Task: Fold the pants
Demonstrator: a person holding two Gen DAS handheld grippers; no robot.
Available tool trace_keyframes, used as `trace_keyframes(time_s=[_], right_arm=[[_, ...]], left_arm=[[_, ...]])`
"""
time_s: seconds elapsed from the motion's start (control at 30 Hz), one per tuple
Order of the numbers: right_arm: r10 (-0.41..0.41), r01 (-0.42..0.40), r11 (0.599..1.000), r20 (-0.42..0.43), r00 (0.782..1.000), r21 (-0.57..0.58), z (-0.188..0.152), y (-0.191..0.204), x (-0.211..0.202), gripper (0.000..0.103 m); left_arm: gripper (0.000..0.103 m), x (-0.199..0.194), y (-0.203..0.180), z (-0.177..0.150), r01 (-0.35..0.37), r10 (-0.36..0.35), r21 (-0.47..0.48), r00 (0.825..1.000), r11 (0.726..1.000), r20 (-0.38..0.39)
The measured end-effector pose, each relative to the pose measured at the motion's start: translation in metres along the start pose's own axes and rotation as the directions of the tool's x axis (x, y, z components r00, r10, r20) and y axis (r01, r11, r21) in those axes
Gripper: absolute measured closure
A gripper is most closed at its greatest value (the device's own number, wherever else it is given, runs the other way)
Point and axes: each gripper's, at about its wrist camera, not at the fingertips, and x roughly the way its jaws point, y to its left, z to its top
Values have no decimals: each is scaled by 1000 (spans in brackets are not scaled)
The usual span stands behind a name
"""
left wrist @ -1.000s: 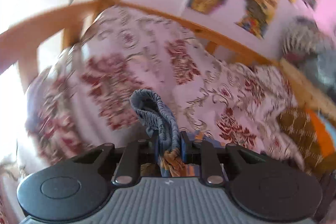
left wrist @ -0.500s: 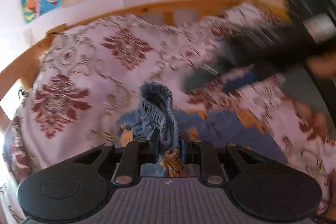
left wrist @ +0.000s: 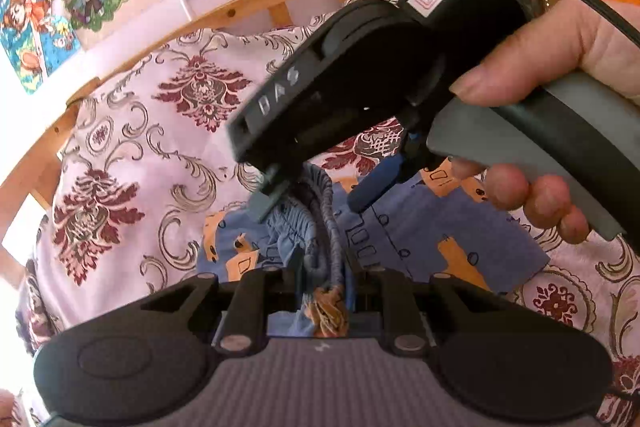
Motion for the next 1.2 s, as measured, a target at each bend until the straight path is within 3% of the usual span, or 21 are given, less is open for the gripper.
trace_keyframes(time_s=[0.07,0.23,0.6,0.93,1.0,1.1,1.2], right_arm=[[6,-6,1000,3,1000,-6,1,-1,-6,67],[13,-11,998,25,1000,-54,2,-6,-25,80],[-30,38,986,55,998,-161,-3,-39,-57,83],[-48,60,987,87,995,-148,-24,-78,-62,83],[-52,68,985,101,994,-159,-28,-82,-61,79],[-79,102,979,134,988,-177,-33,-85,-62,70],[-146,182,963,180,973,-200,-38,-84,-70,40]], left_arm=[[82,-1,-4,4,-2,2,6,1000,1000,2],[82,-6,-16,17,0,0,-21,1000,1000,12],[82,7,-56,35,55,-54,-23,998,998,34],[79,29,-91,32,122,-122,12,992,992,-5],[76,34,-94,29,132,-132,10,991,991,-16],[60,36,-94,26,177,-177,-1,984,984,-11],[37,30,-90,21,252,-251,-5,968,968,11]])
